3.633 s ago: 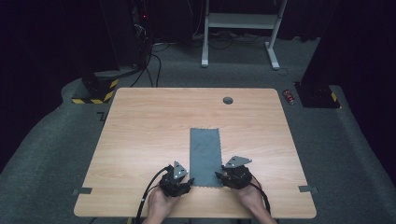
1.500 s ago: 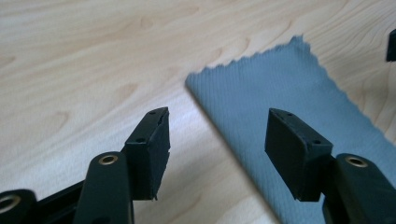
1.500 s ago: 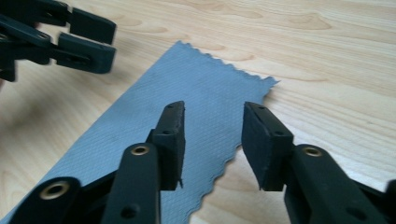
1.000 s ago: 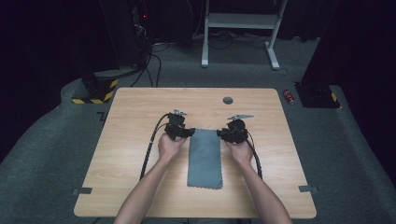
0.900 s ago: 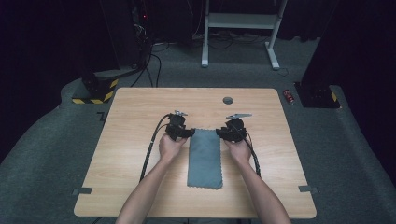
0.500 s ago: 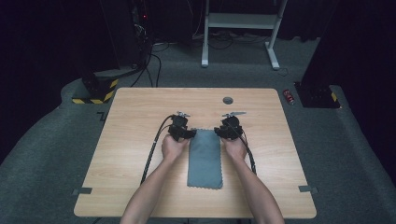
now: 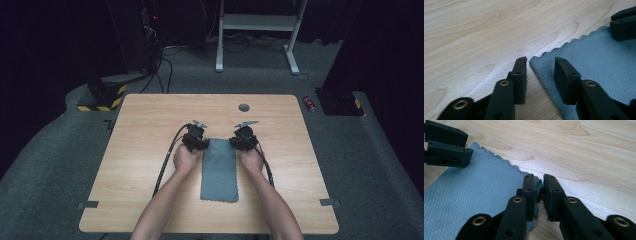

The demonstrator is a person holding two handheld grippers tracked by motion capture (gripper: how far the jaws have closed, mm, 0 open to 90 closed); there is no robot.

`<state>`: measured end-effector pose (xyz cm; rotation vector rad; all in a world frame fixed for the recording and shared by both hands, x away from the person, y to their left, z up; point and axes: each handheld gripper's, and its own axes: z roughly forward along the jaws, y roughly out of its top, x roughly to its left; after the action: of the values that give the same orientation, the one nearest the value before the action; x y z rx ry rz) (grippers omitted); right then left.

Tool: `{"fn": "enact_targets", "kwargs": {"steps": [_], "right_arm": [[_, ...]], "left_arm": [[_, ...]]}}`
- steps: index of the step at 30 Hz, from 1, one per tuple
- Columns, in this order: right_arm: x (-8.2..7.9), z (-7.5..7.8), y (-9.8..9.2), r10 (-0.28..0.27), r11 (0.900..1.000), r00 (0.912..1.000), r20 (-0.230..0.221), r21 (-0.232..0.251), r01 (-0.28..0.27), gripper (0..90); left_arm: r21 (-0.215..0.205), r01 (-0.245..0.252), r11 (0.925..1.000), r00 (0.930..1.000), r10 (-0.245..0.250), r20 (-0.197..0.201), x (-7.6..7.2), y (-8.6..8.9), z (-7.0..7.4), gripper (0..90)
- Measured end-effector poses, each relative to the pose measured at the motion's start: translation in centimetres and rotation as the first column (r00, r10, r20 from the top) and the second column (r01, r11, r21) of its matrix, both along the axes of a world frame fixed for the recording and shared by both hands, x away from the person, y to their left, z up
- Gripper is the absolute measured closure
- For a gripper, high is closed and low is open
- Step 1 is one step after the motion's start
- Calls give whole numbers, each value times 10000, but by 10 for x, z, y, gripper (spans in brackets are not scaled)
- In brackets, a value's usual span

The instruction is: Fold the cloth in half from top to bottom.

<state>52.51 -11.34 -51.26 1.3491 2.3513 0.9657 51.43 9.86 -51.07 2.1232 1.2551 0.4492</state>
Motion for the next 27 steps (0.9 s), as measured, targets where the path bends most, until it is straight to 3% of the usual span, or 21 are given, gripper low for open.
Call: {"fn": "enact_targets", "kwargs": {"steps": [8, 14, 18, 27], "right_arm": [[1, 0, -3, 61, 9999, 9997, -219, 143, -57, 882], [1, 0, -2, 178, 9998, 9998, -102, -2, -178, 889], [0, 0, -3, 150, 9998, 9996, -235, 129, -147, 891], [-1, 3, -4, 253, 9995, 9996, -155, 196, -250, 893]], "left_arm": [[-271, 201, 9994, 9998, -204, -89, 1, 1, 0, 774], [-615, 255, 9978, 9990, -276, -342, 4, 4, 0, 871], [-552, 322, 9980, 9982, -349, -479, 5, 3, 1, 883], [-938, 420, 9947, 9971, -477, -595, 7, 8, 3, 892]]}}
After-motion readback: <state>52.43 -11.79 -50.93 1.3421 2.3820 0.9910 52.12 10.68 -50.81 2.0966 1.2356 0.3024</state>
